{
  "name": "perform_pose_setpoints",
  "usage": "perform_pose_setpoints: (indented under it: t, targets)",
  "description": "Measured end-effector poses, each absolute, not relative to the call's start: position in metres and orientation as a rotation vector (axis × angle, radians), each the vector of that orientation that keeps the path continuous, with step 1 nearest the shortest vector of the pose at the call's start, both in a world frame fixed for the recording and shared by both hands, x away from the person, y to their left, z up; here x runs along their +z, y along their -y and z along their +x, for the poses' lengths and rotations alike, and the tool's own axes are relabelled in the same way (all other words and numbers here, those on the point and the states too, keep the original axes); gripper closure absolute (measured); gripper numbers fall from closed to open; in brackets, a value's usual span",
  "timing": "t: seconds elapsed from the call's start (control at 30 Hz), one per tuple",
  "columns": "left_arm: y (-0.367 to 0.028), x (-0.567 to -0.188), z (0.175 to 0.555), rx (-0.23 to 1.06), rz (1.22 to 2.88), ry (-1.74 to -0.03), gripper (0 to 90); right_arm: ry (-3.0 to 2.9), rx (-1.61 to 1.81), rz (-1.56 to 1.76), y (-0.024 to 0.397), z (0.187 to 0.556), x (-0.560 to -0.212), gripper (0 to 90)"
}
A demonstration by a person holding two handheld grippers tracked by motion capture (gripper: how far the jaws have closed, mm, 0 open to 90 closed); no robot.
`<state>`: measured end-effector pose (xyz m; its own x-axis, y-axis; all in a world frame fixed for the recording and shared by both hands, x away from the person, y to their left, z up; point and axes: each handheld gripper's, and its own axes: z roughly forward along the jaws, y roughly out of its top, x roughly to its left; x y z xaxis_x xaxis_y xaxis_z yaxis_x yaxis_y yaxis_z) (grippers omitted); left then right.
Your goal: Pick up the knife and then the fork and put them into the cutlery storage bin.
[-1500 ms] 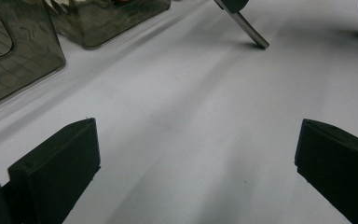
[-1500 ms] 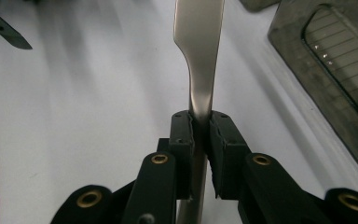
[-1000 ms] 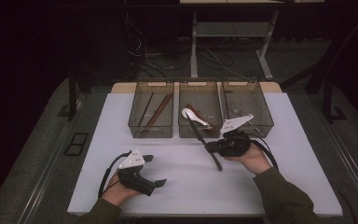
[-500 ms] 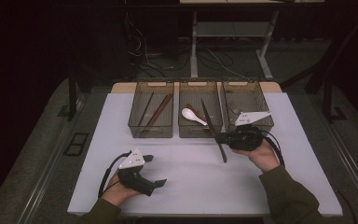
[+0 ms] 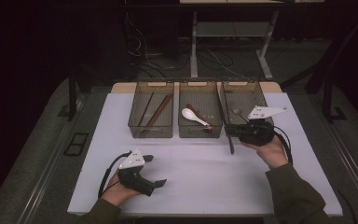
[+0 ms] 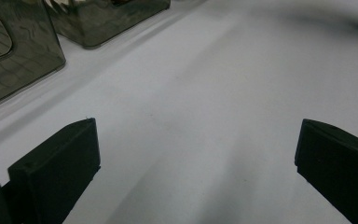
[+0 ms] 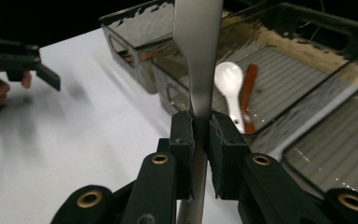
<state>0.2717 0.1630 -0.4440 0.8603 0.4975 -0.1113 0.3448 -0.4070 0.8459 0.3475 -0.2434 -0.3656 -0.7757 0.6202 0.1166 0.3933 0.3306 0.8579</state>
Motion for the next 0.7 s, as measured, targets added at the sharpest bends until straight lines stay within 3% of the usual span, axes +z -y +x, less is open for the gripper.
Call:
perform_pose_setpoints:
  t: [0.7]
  targets:
    - [-0.163, -0.445, 0.273, 0.193, 2.035, -0.622, 0.0, -2.159, 1.393, 0.99, 0.291, 0.37, -0.331, 79.9]
